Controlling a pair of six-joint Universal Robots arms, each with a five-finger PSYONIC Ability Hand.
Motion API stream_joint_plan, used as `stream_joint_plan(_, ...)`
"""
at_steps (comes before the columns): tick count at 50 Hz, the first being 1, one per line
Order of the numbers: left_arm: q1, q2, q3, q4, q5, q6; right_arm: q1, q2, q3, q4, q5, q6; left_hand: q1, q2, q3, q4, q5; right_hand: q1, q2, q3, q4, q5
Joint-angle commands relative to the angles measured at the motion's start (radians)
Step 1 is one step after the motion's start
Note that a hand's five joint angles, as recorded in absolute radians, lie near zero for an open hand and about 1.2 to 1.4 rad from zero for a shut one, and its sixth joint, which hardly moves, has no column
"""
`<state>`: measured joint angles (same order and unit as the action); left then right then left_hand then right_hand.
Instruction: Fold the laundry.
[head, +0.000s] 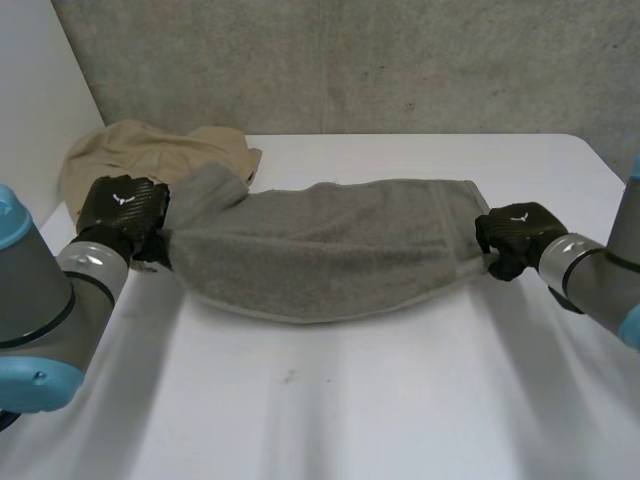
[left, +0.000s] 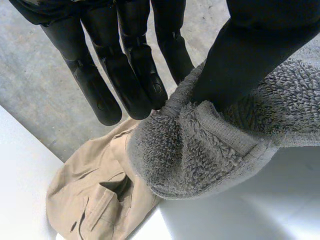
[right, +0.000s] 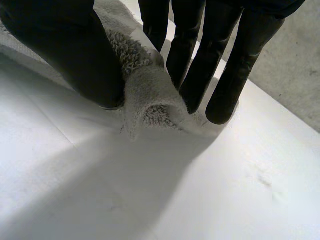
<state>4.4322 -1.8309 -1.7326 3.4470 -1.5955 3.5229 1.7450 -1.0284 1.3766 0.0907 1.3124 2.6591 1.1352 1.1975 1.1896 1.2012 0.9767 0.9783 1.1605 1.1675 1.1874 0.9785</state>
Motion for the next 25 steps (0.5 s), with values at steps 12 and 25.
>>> stream_joint_plan(12,-0.005,0.205,-0.264,-0.485,0.008,0.376,-0.183,-0.350,0.238,0.589,0.044,-0.672,0.261,0.199,0.207,0.195,0.245,0.418,0.236,0.229,0.209,0.243)
stream_joint_plan(25,-0.020,0.079,-0.150,-0.270,-0.003,0.367,-0.177,-0.244,0.196,0.396,0.030,-0.544,0.261,0.199,0.207,0.195,0.245,0.418,0.236,0.229,0.209,0.243)
